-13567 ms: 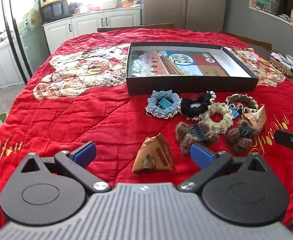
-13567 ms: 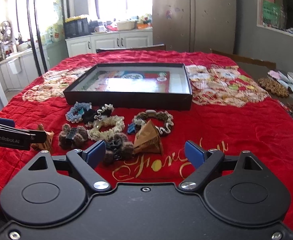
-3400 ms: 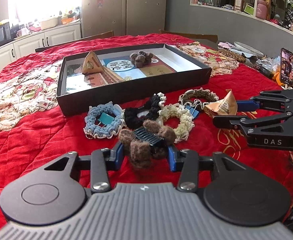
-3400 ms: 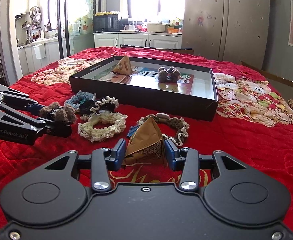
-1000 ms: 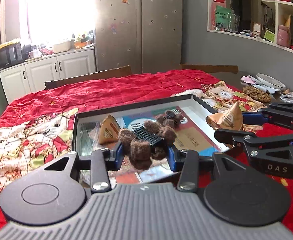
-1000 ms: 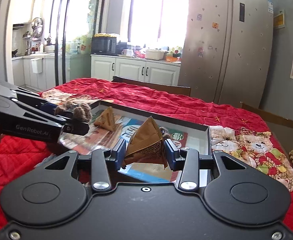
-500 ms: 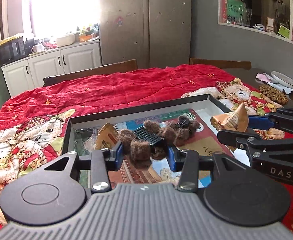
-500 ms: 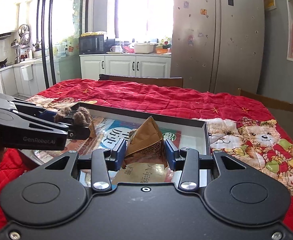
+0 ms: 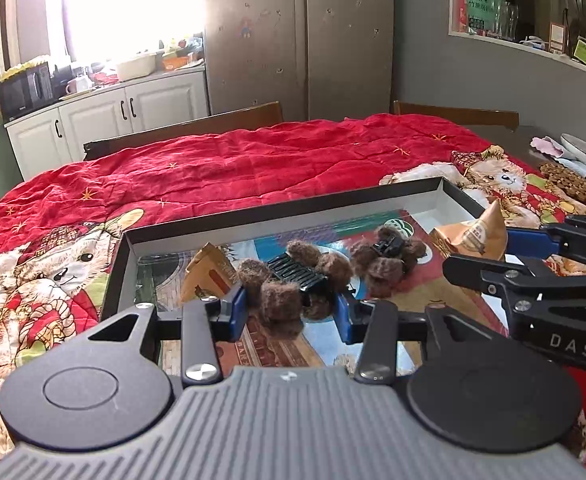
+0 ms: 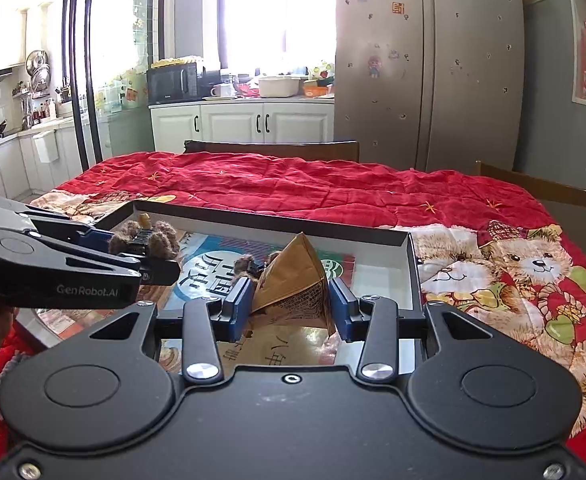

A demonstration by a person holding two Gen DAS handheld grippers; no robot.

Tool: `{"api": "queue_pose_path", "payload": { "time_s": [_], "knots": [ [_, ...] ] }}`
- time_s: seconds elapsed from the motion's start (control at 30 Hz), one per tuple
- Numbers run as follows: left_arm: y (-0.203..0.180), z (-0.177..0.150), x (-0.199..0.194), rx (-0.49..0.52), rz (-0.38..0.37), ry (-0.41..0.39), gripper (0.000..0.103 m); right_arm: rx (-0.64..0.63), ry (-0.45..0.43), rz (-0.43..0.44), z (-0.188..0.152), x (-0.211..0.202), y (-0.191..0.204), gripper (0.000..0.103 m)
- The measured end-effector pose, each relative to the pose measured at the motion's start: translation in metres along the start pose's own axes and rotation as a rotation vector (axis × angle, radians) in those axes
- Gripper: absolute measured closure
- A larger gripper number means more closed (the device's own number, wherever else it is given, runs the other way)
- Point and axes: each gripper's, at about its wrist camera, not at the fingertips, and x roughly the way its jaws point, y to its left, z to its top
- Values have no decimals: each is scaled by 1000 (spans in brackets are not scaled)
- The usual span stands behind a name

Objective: Organize objects
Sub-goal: 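Lower and open the right tool to set the pyramid down while the left tool releases the clip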

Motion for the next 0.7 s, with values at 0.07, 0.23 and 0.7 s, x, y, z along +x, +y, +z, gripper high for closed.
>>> {"api": "queue_pose_path", "payload": {
  "time_s": [0.07,0.23,0.7],
  "knots": [
    [0,1,3,-1,-2,2,56,0,5,-2,0,4,-1,63],
    [-1,2,11,-4,1,10,56,1,21,-9,-2,12,-2,63],
    [-6,2,25,11,12,21,55,9,52,-2,-3,26,-6,63]
  ]
}}
